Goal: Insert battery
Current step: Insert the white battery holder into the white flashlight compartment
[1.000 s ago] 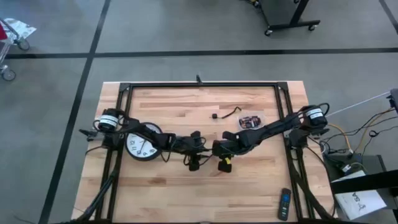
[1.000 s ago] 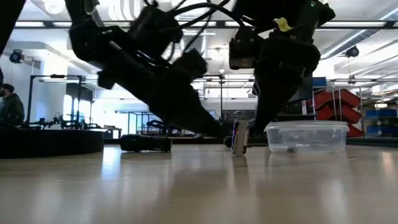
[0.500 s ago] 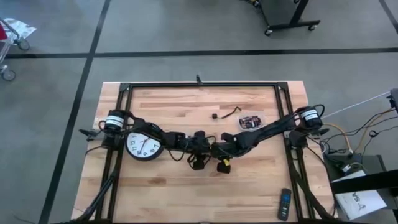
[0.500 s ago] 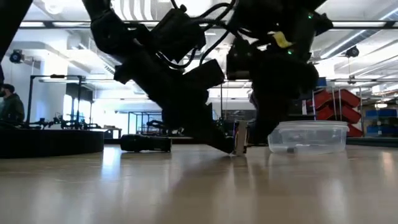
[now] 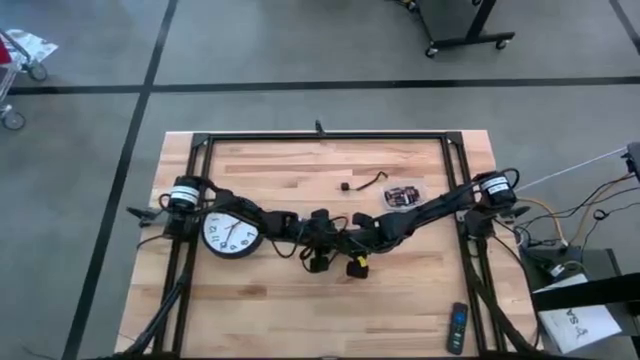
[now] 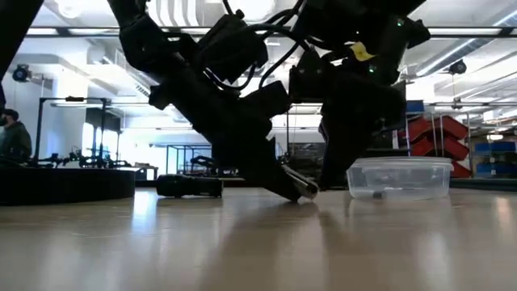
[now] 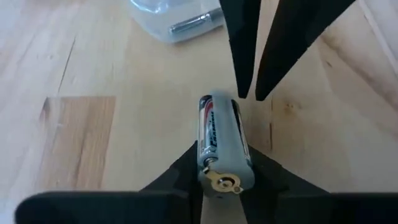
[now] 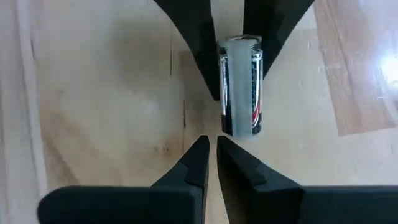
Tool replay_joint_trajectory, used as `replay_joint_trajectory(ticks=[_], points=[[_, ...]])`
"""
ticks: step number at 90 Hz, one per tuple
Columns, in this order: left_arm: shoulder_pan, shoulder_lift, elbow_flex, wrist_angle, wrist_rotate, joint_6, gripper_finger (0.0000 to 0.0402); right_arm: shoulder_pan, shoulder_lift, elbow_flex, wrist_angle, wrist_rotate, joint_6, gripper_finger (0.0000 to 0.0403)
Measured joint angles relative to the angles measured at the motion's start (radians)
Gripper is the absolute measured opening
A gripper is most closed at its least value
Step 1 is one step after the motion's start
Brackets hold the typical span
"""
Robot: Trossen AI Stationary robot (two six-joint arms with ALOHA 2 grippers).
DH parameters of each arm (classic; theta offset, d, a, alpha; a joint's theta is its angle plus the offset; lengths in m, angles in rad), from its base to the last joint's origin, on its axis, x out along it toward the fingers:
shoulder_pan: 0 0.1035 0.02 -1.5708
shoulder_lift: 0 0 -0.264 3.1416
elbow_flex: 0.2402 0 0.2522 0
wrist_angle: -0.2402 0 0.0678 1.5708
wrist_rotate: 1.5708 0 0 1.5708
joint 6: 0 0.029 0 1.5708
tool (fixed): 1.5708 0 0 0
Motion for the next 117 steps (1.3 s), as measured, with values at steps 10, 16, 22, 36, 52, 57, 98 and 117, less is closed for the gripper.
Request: replay_joint_trajectory(ticks=[10,16,22,36,52,57,98,117], points=[[0.0,0.0,0.0,-0.006,0.0,0.0,0.0065,0.0,-0.001,0.013,-0.007,0.0,-0.018,0.0013],[0.0,0.0,0.0,-0.009,0.001,0.0,0.0064,0.0,-0.002,0.024,-0.013,0.005,-0.029,0.0013],[0.0,-0.001,0.0,-0.011,0.001,-0.002,0.0062,0.0,-0.004,0.039,-0.03,0.025,-0.041,0.0013],[0.0,-0.002,0.0,-0.013,0.003,-0.004,0.0064,0.0,-0.004,0.05,-0.052,0.063,-0.057,0.0013],[0.0,-0.003,0.0,-0.02,0.003,-0.011,0.0062,0.0,-0.004,0.051,-0.047,0.067,-0.078,0.0014],[0.0,-0.004,0.0,-0.021,0.003,-0.013,0.0062,0.0,-0.004,0.051,-0.046,0.067,-0.08,0.0019],[0.0,-0.007,-0.003,-0.026,0.003,-0.016,0.0059,0.0,-0.005,0.046,-0.008,0.077,-0.092,0.0157],[-0.001,-0.011,-0.001,-0.01,-0.002,0.001,0.0059,-0.019,-0.005,0.027,0.099,0.081,-0.106,0.0192]])
